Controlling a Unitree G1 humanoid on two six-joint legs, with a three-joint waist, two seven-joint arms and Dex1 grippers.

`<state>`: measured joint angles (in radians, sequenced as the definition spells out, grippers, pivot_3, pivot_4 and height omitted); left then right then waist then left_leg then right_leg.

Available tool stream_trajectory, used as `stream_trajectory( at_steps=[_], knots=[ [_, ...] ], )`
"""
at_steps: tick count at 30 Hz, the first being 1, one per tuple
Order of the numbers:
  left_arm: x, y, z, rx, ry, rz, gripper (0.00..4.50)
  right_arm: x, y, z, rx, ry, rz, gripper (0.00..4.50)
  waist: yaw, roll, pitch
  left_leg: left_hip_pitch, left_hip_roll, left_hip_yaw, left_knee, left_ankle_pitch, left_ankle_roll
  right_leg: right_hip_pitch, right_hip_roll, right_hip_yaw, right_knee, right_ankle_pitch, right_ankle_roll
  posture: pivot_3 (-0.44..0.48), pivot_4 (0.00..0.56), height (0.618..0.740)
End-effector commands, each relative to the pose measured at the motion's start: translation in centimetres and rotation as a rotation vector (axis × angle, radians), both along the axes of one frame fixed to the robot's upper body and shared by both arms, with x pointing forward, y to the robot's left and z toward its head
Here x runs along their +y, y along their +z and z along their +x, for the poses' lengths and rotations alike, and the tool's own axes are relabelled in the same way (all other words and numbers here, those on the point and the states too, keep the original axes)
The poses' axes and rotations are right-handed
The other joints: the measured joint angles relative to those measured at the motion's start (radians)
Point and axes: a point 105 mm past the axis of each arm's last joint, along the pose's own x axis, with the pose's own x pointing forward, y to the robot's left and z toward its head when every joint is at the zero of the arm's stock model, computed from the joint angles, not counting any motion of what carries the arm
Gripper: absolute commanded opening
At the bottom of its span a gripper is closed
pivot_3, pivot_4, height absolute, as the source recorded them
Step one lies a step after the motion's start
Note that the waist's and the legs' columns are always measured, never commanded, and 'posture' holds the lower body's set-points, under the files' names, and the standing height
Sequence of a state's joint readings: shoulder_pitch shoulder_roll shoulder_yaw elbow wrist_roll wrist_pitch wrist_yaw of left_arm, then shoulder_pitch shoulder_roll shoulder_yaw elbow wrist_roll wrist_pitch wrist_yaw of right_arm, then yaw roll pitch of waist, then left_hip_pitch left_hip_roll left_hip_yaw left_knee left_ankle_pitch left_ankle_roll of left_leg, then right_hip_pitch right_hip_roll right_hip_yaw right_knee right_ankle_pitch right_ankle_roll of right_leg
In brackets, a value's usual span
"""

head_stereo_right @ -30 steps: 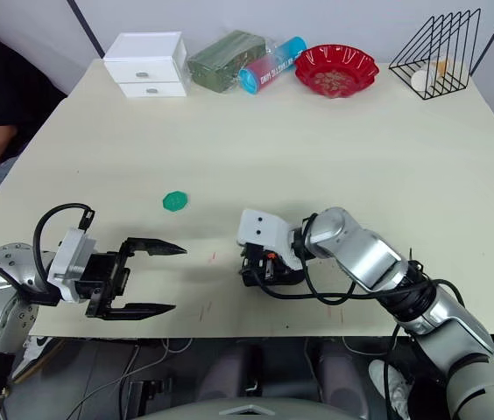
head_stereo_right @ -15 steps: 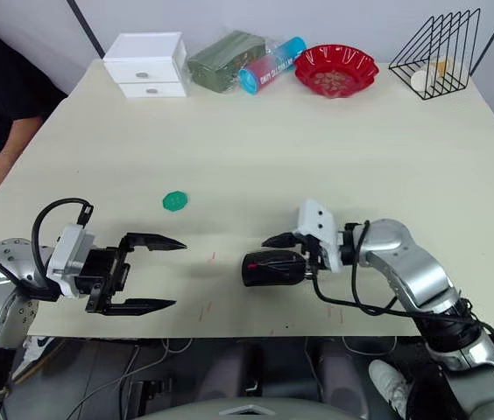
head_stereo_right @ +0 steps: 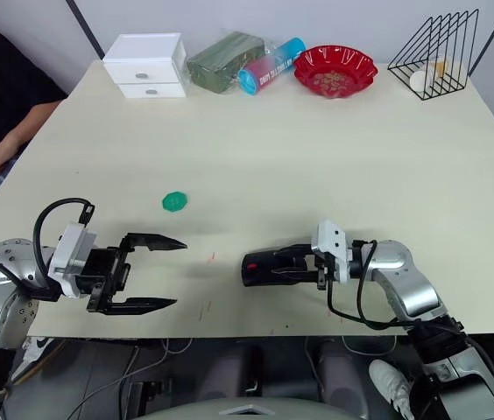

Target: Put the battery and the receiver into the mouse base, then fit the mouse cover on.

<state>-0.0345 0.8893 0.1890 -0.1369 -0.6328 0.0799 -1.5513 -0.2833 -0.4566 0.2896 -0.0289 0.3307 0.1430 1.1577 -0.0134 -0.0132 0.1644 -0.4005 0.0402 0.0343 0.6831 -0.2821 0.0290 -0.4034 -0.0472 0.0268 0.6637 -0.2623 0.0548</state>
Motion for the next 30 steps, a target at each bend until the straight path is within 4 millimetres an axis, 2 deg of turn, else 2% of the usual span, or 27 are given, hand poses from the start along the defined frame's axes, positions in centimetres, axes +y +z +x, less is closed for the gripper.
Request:
stream_trajectory(
  at_steps=[1, 6, 10, 13, 18, 24, 28, 29, 30],
  knots=[
    [-0.4, 0.5, 0.0, -0.054, 0.057, -0.029, 4.5, -0.9, -0.1, 0.5, -0.044, -0.065, 0.023, 1.74, -0.001, 0.0, 0.0, 0.001, 0.0, 0.0, 0.0, 0.0, 0.0, 0.001, 0.0, 0.0, 0.0, 0.0, 0.0, 0.0, 0.15, 0.74],
    [-0.4, -0.1, 0.0, -0.048, 0.155, -0.064, 4.5, -3.2, 1.5, 0.5, -0.108, -0.129, 0.061, 1.74, 0.004, 0.0, 0.0, 0.002, 0.0, 0.0, 0.0, 0.0, 0.0, 0.002, 0.0, 0.0, 0.0, 0.0, 0.0, 0.0, 0.15, 0.74],
    [0.6, -0.2, 0.7, -0.038, 0.273, -0.099, 4.5, -5.8, 2.1, 0.0, -0.111, -0.211, 0.069, 1.74, 0.005, 0.0, 0.0, 0.002, 0.0, 0.0, 0.0, 0.0, 0.0, 0.002, -0.001, 0.0, 0.0, 0.0, 0.0, 0.0, 0.15, 0.74],
    [1.4, -0.6, 1.2, -0.03, 0.372, -0.118, 4.5, -7.9, 1.8, -0.1, -0.097, -0.293, 0.058, 1.74, 0.003, 0.0, 0.0, 0.002, 0.0, 0.0, 0.0, 0.0, 0.0, 0.002, -0.001, 0.0, 0.0, 0.0, 0.0, 0.0, 0.15, 0.74],
    [4.1, -2.5, 2.6, -0.009, 0.65, -0.126, 4.5, -13.7, 0.6, 0.0, -0.055, -0.554, 0.022, 1.74, 0.003, 0.0, 0.0, 0.002, 0.0, 0.0, 0.0, 0.0, 0.0, 0.002, -0.001, 0.001, 0.0, 0.0, 0.0, 0.0, 0.15, 0.74],
    [6.0, -4.4, 2.8, 0.019, 0.832, -0.155, 4.5, -18.0, -0.1, -0.9, -0.066, -0.758, 0.016, 1.74, 0.003, 0.0, 0.0, 0.002, 0.0, 0.001, 0.0, 0.0, 0.0, 0.002, -0.001, 0.001, 0.0, 0.0, 0.0, 0.0, 0.15, 0.74],
    [7.4, -5.5, 2.6, 0.031, 0.912, -0.145, 4.5, -19.6, -0.4, -1.7, -0.073, -0.822, 0.025, 2.81, 0.002, -0.001, -0.001, 0.002, 0.0, 0.001, 0.0, 0.0, 0.0, 0.002, -0.001, 0.002, 0.0, 0.0, 0.0, 0.0, 0.15, 0.74],
    [7.8, -5.8, 2.6, 0.036, 0.931, -0.141, 4.5, -20.0, -0.4, -1.9, -0.077, -0.841, 0.027, 3.32, 0.002, -0.001, -0.001, 0.002, 0.0, 0.002, 0.0, 0.0, 0.0, 0.002, -0.001, 0.002, 0.0, 0.0, 0.0, 0.0, 0.15, 0.74],
    [8.0, -5.9, 2.5, 0.039, 0.943, -0.138, 4.5, -20.2, -0.4, -1.9, -0.079, -0.852, 0.027, 3.61, 0.002, -0.001, -0.001, 0.002, 0.0, 0.001, 0.0, 0.0, 0.0, 0.002, -0.001, 0.002, 0.0, 0.0, 0.0, 0.0, 0.15, 0.74]
  ],
)
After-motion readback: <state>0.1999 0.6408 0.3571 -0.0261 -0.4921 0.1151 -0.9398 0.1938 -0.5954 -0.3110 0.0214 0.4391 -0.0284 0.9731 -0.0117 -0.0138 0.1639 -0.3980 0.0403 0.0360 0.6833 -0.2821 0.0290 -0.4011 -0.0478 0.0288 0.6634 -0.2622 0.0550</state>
